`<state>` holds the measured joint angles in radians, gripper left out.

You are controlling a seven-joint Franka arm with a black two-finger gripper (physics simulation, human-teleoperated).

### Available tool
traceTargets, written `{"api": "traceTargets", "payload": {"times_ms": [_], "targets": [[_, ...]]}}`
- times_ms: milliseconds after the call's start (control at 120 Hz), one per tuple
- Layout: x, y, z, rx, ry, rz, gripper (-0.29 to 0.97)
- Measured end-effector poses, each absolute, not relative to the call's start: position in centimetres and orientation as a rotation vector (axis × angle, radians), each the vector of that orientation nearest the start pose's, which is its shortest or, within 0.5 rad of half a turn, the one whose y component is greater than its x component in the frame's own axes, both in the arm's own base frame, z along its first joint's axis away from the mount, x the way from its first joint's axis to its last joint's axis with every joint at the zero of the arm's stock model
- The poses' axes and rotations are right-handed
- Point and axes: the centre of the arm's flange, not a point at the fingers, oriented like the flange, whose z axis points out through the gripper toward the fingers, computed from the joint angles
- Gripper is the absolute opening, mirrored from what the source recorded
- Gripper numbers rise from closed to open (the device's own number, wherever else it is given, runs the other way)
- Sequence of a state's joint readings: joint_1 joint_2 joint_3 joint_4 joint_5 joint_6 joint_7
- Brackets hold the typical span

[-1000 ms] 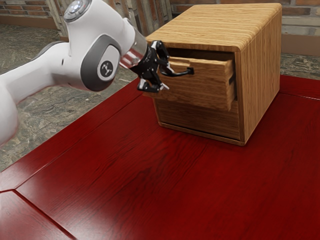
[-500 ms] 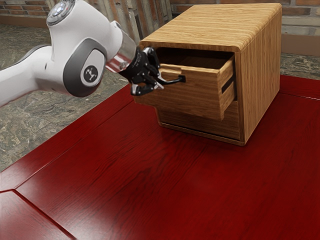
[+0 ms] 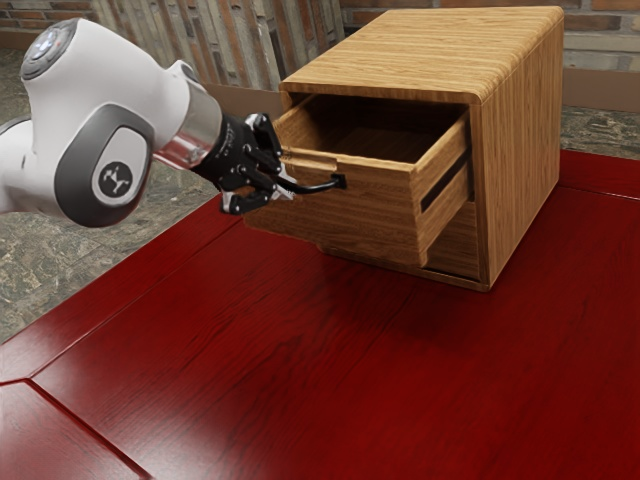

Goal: Pull the drawer handle with one arm to open the drawer

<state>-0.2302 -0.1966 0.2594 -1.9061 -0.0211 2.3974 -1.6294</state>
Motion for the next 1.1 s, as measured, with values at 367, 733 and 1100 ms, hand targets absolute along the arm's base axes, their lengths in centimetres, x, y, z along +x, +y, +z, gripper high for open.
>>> {"api": "traceTargets", "payload": {"times_ms": [367, 733, 1100], "targets": [[52.0, 2.8, 65.4, 1.711, 1.889, 0.568, -0.11], [48.9, 2.2, 65.0, 1.727, 1.892, 0.573, -0.12], [45.7, 1.7, 65.2, 1.727, 1.886, 0.596, -0.1]]}}
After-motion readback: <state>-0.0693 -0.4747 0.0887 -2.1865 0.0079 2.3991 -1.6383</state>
